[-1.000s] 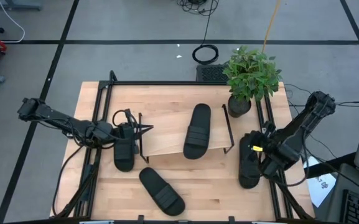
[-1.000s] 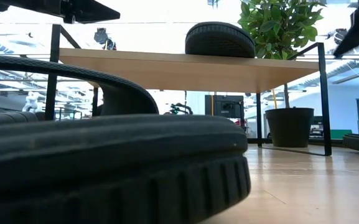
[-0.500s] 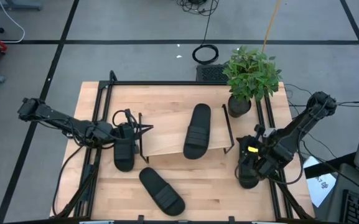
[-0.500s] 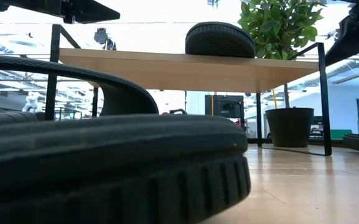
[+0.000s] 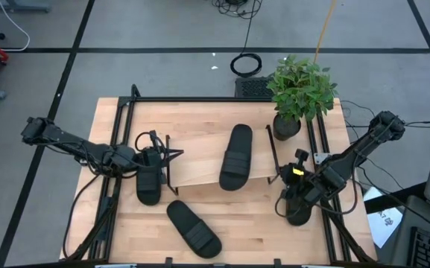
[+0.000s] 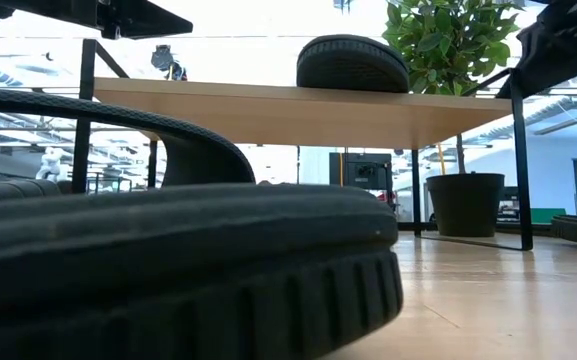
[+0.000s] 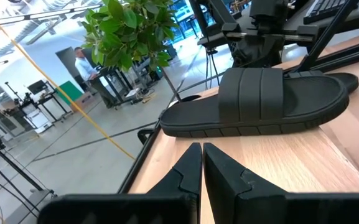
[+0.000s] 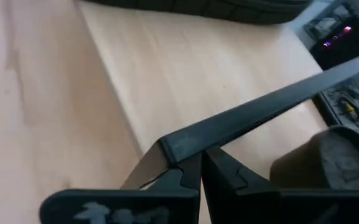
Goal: Pick and place slides into the shelf
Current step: Adjust the shelf
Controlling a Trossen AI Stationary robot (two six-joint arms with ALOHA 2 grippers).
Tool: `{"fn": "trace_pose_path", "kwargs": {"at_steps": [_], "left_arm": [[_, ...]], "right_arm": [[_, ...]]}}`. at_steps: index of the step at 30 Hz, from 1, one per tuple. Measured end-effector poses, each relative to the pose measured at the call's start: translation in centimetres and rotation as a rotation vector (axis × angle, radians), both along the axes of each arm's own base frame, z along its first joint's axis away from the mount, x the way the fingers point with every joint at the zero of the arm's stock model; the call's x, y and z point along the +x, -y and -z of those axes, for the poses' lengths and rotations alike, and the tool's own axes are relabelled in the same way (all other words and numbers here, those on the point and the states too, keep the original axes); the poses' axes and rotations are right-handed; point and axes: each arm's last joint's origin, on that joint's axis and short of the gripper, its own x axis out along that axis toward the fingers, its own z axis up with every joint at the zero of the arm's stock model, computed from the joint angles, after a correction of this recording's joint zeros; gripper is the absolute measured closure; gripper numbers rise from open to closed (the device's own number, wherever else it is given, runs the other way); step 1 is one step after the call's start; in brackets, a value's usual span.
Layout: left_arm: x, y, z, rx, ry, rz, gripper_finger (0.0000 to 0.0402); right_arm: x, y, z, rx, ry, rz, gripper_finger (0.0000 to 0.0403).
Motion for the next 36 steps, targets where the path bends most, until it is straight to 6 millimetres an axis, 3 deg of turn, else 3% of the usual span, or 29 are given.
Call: {"fn": "trace_pose_path", "kwargs": {"at_steps": [20, 29, 36], "left_arm": [[0.0, 0.0, 0.2, 0.012, -0.018, 0.001, 0.0380], [0.0, 0.0, 0.2, 0.014, -0.027, 0.001, 0.0380], [0.0, 0.0, 0.2, 0.020, -0.028, 0.001, 0.0380]], "right_arm": [[1.2, -1.9, -0.5, 0.164, 0.051, -0.159, 0.0403], [0.8, -2.3, -0.7, 0.142, 0.037, -0.229, 0.0403], [-0.6, -1.7, -2.2, 0.159, 0.081, -0.286, 0.0403]]}}
